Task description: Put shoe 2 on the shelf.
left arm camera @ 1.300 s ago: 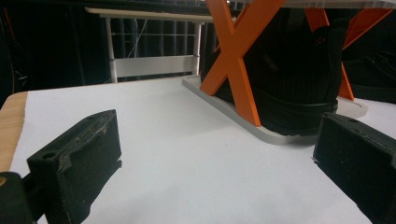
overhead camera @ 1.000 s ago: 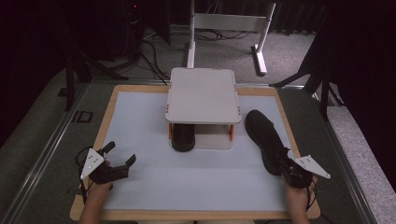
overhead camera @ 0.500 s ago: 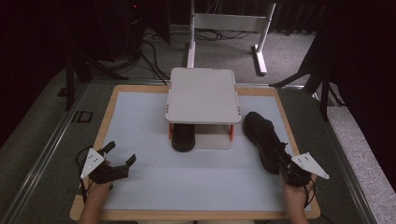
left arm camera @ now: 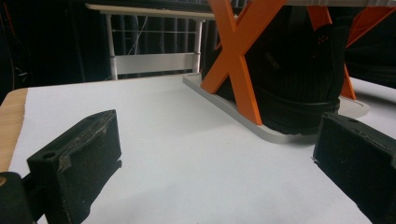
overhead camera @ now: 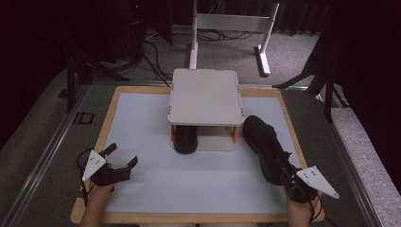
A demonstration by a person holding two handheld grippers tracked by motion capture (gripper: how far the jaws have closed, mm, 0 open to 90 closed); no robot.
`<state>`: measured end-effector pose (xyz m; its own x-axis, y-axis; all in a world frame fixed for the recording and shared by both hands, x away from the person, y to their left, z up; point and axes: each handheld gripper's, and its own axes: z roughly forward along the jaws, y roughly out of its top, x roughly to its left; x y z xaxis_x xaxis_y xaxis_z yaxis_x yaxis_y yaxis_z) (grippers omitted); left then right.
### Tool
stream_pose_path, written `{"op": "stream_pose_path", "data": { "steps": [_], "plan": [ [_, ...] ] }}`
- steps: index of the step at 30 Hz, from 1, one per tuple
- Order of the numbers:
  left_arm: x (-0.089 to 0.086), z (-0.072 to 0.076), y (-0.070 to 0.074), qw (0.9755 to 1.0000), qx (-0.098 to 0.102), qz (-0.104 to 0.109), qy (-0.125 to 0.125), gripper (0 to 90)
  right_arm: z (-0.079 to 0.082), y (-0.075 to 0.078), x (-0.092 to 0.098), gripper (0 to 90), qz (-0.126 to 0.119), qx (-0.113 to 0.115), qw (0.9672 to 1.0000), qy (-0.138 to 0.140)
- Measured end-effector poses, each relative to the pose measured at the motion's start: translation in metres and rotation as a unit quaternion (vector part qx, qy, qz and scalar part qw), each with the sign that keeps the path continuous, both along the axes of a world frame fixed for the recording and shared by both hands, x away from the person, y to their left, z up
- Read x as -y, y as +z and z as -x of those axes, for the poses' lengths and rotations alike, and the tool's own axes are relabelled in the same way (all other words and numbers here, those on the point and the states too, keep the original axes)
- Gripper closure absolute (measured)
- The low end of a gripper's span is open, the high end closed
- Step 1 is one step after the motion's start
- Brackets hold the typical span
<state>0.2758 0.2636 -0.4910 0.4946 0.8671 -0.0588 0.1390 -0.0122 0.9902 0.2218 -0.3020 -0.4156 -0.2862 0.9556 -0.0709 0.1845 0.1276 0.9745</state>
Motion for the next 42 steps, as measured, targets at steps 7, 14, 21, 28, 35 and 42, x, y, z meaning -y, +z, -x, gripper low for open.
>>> {"op": "stream_pose_path", "data": {
  "steps": [7, 14, 21, 28, 35, 42],
  "plan": [
    [0.0, 0.0, 0.0, 1.0, 0.0, 0.0, 0.001, 1.2, 0.02, 0.006, -0.01, 83.8, -0.007, 0.0, 0.9999, 0.013],
    [0.0, 0.0, 0.0, 1.0, 0.0, 0.0, 0.0, 1.2, 0.044, 0.012, -0.026, 83.7, -0.005, 0.012, 0.999, 0.042],
    [0.0, 0.0, 0.0, 1.0, -0.001, 0.0, 0.0, 1.2, 0.05, 0.014, -0.04, 83.5, -0.015, -0.001, 0.9969, 0.078],
    [0.0, 0.0, 0.0, 1.0, -0.001, 0.001, 0.0, 1.2, 0.04, 0.01, -0.06, 83.5, -0.005, -0.009, 0.994, 0.109],
    [0.0, 0.0, 0.0, 1.0, 0.0, 0.001, 0.0, 1.2, 0.02, 0.004, -0.081, 83.5, 0.001, -0.019, 0.9926, 0.12],
    [0.0, 0.0, 0.0, 1.0, 0.001, 0.001, -0.001, 1.2, -0.001, -0.009, -0.093, 83.4, 0.007, -0.034, 0.9939, 0.105]
  ]
}}
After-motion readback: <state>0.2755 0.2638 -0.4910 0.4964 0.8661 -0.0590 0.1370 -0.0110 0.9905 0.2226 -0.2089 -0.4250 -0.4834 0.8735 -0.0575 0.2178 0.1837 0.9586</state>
